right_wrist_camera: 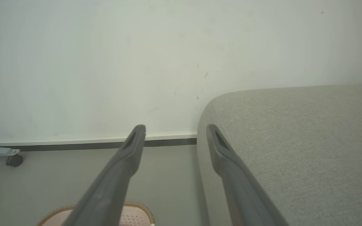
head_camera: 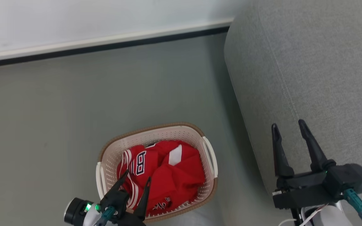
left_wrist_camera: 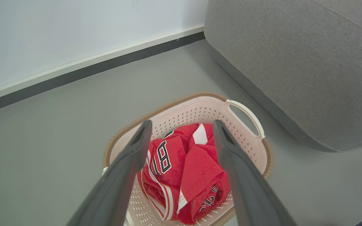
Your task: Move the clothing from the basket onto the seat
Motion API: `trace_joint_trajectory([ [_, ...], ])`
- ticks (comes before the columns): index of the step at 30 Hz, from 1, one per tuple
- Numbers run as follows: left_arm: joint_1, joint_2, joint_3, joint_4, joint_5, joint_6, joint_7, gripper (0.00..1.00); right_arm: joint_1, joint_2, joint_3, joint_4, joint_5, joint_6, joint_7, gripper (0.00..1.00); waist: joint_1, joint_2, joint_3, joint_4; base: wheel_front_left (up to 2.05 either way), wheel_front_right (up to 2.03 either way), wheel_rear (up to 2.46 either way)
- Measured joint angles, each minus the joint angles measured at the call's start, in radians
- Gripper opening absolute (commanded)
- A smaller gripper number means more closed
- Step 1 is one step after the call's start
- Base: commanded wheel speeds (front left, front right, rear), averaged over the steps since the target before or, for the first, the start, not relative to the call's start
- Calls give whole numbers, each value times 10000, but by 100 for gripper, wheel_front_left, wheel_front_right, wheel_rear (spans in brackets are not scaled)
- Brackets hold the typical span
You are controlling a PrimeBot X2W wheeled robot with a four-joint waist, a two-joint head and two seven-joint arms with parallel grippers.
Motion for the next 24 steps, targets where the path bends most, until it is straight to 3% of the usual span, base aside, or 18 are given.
trace_joint_trajectory([
  [24,-2632,-125,-779,2265,732,-255,617,100,-1600,257,-127,-1325,-339,-27,-31,100,-1,1,3322,-972,0,0,0],
])
